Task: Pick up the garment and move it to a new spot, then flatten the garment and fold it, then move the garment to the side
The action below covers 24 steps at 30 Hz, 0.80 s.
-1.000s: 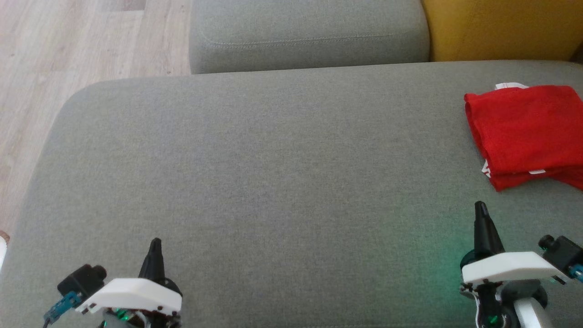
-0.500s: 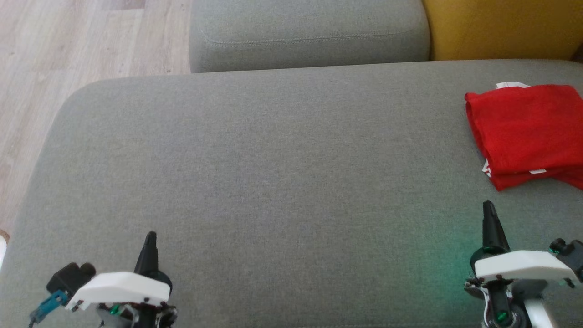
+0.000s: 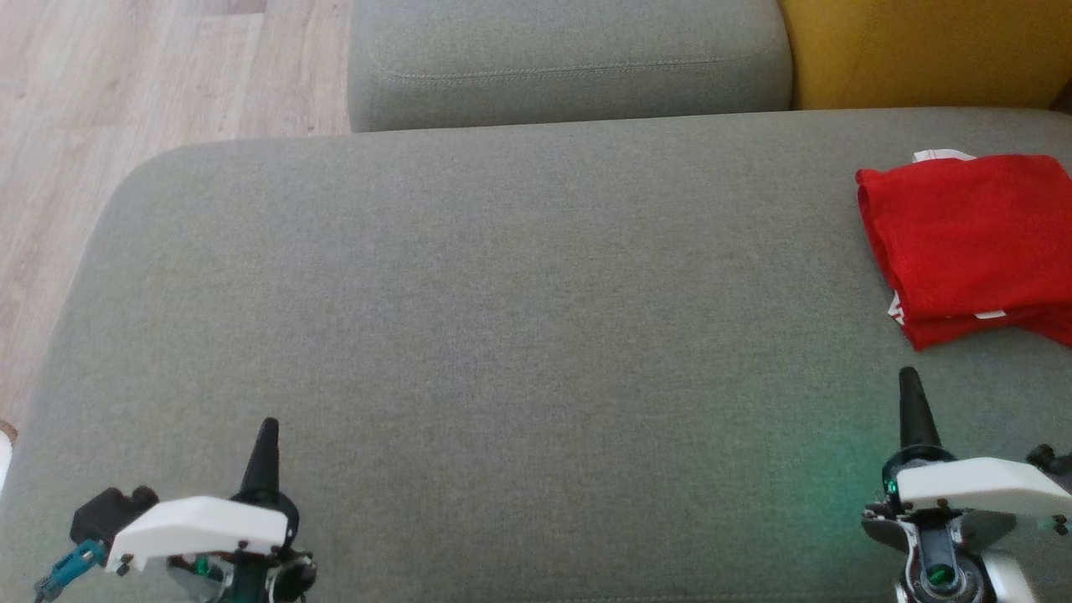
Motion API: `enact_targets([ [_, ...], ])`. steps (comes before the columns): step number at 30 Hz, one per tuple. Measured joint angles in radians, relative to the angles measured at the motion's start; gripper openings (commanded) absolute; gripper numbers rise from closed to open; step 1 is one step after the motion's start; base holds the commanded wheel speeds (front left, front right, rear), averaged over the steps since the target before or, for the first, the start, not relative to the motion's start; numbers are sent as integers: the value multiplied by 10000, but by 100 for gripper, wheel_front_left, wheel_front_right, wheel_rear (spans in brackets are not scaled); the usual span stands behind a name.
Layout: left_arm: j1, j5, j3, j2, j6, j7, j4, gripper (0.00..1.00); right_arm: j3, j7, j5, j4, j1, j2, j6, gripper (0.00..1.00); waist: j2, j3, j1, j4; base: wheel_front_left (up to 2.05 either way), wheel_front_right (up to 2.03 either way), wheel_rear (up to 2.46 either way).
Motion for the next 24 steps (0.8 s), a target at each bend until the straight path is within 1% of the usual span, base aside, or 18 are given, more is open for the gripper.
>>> enact_targets([
  [2, -42, -309, 90, -2, -79, 90, -17, 0, -65, 63, 349, -6, 0, 0, 0, 0, 0, 7, 0, 2, 0, 0, 0],
  [24, -326, -2577, 629, -17, -510, 709, -86, 0, -420, 619, 2757, -244, -8, 2, 0, 0, 0, 57, 0, 14, 0, 0, 0],
])
